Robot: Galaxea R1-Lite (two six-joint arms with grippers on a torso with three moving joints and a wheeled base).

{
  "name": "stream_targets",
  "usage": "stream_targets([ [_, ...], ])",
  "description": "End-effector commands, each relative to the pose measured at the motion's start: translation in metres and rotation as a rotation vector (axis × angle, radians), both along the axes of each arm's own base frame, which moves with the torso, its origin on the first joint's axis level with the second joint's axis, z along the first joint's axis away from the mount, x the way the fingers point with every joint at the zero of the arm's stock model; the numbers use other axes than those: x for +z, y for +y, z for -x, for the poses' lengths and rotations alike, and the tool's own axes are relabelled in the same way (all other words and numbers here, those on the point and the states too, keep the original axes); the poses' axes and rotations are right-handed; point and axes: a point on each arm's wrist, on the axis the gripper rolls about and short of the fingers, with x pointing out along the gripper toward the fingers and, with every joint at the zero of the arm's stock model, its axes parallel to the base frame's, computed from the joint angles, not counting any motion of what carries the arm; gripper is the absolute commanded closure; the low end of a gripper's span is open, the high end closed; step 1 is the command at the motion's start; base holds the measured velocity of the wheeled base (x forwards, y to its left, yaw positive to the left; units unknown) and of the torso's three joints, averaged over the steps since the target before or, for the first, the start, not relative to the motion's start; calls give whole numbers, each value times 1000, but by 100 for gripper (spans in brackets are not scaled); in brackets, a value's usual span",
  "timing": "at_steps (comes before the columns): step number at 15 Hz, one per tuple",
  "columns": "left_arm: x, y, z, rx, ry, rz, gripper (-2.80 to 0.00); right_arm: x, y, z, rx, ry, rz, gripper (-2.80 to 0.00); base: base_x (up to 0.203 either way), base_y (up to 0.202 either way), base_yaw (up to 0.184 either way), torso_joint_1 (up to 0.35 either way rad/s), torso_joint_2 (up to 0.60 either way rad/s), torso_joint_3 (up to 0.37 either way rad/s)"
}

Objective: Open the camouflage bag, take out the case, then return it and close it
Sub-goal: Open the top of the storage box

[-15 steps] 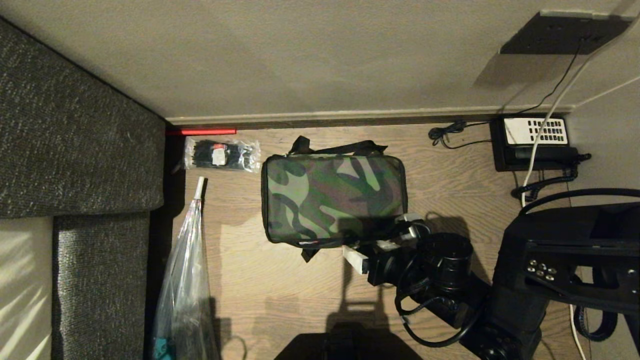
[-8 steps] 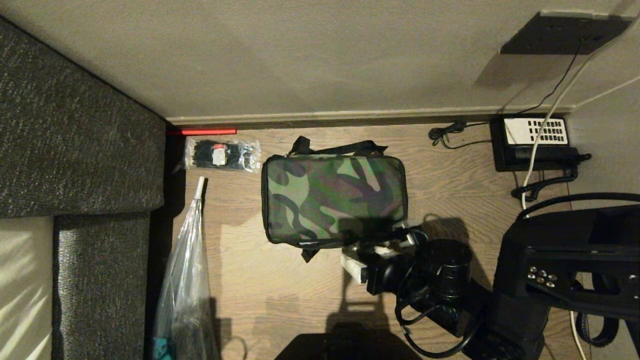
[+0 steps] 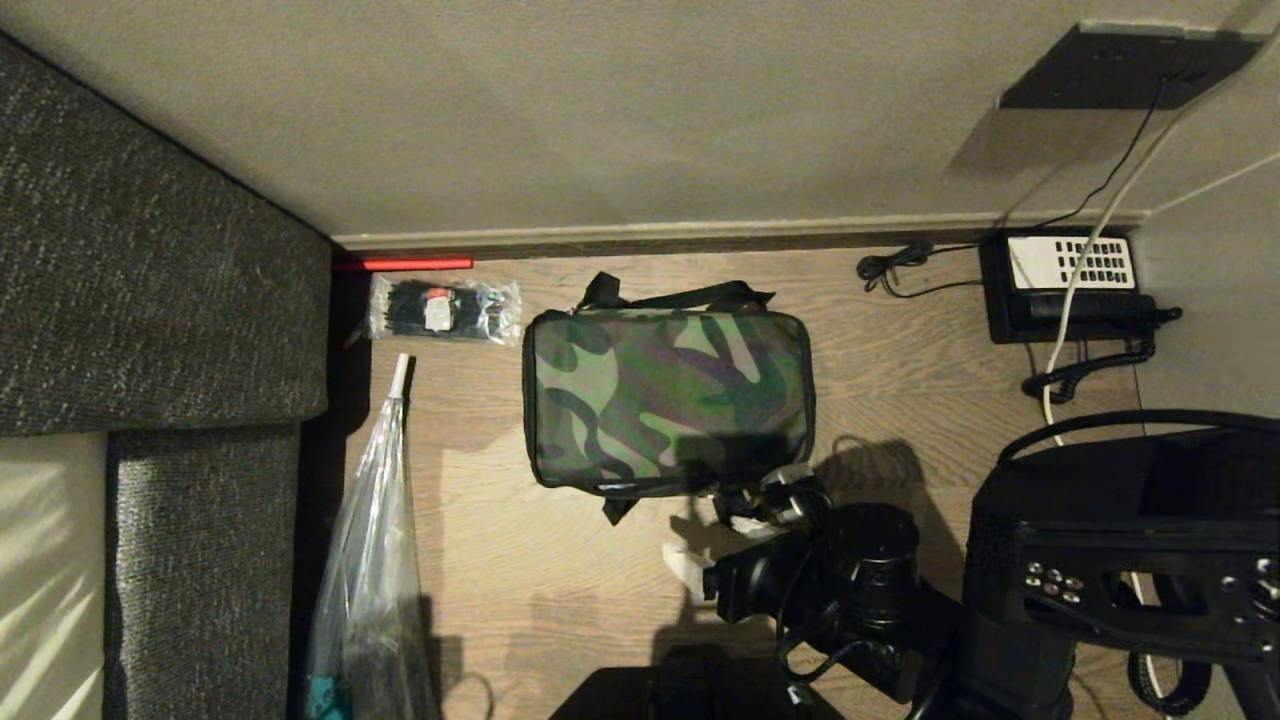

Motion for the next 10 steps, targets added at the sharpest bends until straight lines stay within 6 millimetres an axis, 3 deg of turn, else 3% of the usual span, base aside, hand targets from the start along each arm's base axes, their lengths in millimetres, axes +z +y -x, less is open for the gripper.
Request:
stream_targets([
  [1,-1,0,0,2,1,0,0,-8,1,-7,-12,1,1,-280,0,0,0,0,0,0],
  [5,-1,0,0,1,1,0,0,-8,3,-14,-24,-10,-12,-280,0,0,0,0,0,0],
  [10,-1,0,0,1,1,0,0,1,-1,-39,-78,-77,-49,-280,0,0,0,0,0,0],
])
